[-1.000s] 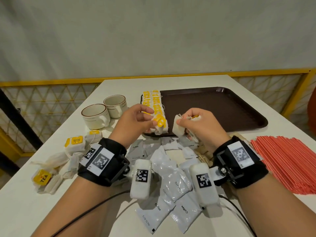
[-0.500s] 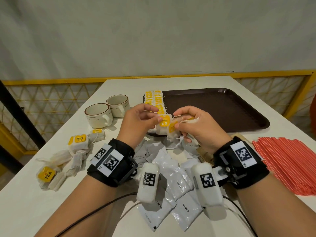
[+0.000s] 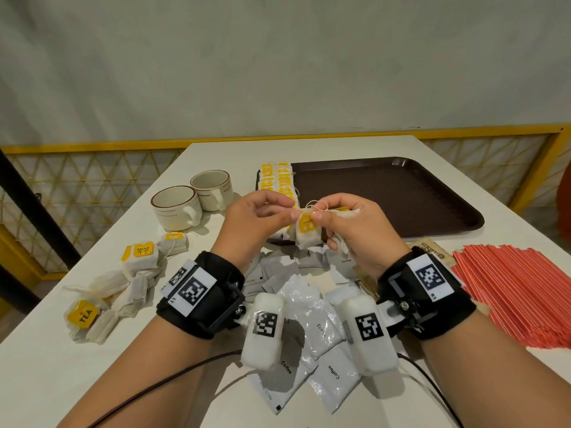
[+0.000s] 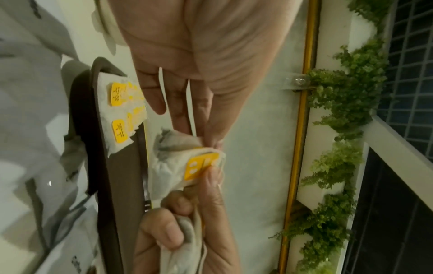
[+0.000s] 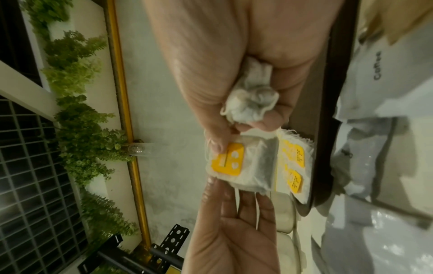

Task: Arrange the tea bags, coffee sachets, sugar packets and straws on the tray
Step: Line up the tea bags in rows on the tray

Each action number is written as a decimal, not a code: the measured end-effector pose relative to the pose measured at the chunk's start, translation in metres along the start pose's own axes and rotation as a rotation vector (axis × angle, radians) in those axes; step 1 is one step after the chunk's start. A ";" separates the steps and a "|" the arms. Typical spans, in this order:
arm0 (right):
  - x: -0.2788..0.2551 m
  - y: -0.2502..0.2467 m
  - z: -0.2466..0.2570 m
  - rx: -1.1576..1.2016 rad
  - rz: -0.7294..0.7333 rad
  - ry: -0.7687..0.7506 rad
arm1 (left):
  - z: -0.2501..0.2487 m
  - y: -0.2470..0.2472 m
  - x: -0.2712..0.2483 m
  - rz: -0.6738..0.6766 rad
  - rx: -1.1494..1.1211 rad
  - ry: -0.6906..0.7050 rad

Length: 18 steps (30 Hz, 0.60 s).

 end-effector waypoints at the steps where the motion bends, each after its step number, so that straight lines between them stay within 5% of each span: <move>1: 0.001 0.000 -0.001 0.016 -0.005 0.008 | 0.001 0.001 -0.001 -0.009 -0.029 -0.018; 12: 0.000 0.001 -0.004 0.127 0.021 0.118 | -0.012 0.012 -0.003 0.121 0.262 0.221; 18: -0.001 0.006 -0.011 0.317 0.067 0.312 | -0.002 0.006 -0.001 0.110 0.369 0.080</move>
Point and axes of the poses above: each hand's wrist, its own x-axis towards the middle knuckle, its own y-axis out of the palm, z = x × y, the point moved 7 cm from there along x, towards the middle knuckle, and after that the axes turned 11 degrees about y, right-handed, at the moved point
